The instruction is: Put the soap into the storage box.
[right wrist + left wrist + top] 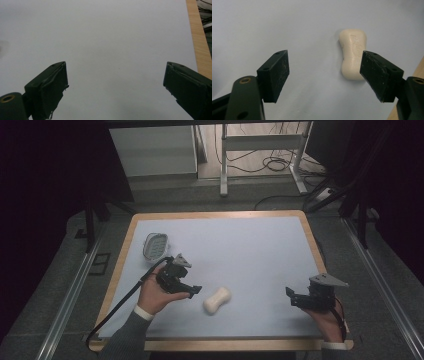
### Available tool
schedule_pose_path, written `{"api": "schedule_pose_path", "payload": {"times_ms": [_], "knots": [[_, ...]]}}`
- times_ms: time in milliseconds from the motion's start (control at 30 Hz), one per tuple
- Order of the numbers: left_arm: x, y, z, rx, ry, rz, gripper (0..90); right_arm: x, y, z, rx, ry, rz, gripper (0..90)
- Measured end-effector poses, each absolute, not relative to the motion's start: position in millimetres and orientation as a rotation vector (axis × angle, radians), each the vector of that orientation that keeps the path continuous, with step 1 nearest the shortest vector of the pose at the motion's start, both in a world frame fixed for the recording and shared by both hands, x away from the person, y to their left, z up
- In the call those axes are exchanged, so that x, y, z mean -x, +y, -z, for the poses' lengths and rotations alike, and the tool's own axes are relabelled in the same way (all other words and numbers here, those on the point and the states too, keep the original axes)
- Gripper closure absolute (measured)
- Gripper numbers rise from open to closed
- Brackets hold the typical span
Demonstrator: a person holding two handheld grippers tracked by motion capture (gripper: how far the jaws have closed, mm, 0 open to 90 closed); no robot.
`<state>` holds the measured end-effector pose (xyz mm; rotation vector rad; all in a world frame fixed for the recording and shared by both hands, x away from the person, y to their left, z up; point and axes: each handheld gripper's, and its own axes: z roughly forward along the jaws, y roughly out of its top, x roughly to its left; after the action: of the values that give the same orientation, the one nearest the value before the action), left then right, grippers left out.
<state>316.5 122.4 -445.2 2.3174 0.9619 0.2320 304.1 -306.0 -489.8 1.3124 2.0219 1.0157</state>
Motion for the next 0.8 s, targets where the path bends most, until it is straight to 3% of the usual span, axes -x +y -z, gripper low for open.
{"api": "schedule_pose_path", "payload": {"times_ms": [800], "knots": [[-312.8,81.0,459.8,-2.4,0.911,-0.181,25.1,-305.3,-308.1,492.5,-1.326,2.023,-0.989,5.4]]}}
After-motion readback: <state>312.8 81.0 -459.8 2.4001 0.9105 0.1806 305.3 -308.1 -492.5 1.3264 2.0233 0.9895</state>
